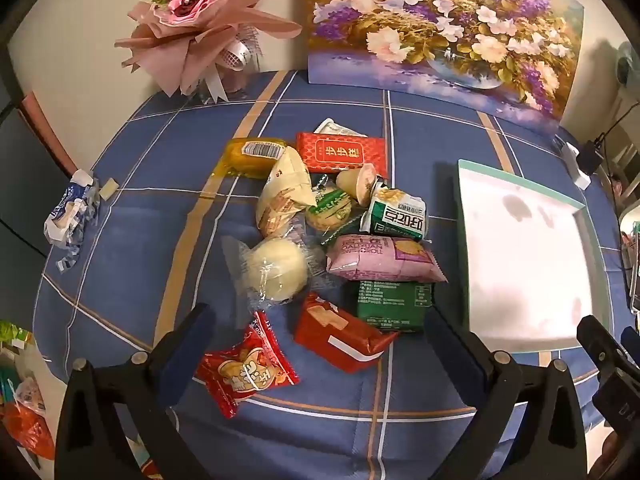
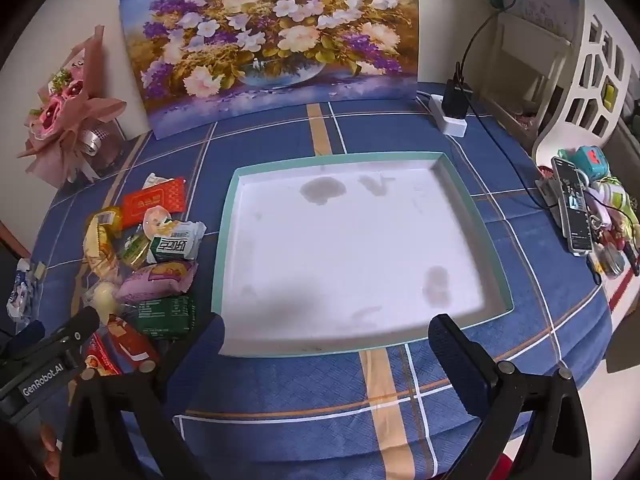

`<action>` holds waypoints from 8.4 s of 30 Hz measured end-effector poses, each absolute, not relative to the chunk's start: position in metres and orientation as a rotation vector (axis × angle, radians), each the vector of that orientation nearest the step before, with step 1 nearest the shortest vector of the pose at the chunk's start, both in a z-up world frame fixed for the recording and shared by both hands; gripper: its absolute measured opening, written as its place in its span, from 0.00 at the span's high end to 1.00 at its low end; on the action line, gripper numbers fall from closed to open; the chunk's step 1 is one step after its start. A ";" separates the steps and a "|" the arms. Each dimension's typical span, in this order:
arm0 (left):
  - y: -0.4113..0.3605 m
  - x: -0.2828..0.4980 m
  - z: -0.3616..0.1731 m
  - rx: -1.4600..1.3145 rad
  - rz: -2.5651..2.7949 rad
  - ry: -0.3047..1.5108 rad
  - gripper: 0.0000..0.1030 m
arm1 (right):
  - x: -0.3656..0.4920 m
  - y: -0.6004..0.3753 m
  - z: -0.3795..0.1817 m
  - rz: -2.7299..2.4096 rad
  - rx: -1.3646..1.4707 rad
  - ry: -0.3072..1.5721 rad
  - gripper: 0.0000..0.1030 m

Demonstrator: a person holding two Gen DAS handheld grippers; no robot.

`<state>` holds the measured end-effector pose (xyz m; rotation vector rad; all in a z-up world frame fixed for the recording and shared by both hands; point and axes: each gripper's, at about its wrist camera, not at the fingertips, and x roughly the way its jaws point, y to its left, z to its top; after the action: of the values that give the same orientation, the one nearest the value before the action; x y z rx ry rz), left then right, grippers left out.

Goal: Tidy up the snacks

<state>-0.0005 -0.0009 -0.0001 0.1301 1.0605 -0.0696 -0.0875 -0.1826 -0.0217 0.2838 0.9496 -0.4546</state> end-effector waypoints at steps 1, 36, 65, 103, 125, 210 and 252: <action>-0.002 -0.001 -0.001 0.129 -0.065 1.060 0.00 | -0.088 -0.183 -0.021 -0.455 0.285 0.949 0.00; 0.005 0.004 0.000 0.070 -0.085 1.086 0.00 | -0.087 -0.181 -0.022 -0.456 0.289 0.958 0.00; 0.007 0.005 -0.001 0.071 -0.082 1.091 0.00 | -0.087 -0.180 -0.023 -0.460 0.289 0.962 0.00; 0.094 0.007 -0.012 -0.185 0.071 1.170 0.00 | -0.050 -0.117 -0.026 -0.183 0.312 0.954 0.00; 0.111 0.024 -0.092 -0.445 0.067 1.436 0.21 | 0.011 -0.041 -0.131 0.035 0.366 1.227 0.27; -0.196 0.081 -0.051 0.009 -0.371 1.258 0.34 | -0.066 -0.354 -0.061 -0.609 0.653 0.919 0.75; -0.128 0.074 -0.047 -0.010 -0.036 1.228 0.03 | -0.059 -0.334 -0.045 -0.628 0.468 1.008 0.00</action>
<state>0.0744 -0.1281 -0.0470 -0.0104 1.2279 -0.0360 -0.0594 -0.3341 -0.0454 0.4680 1.0077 -0.6285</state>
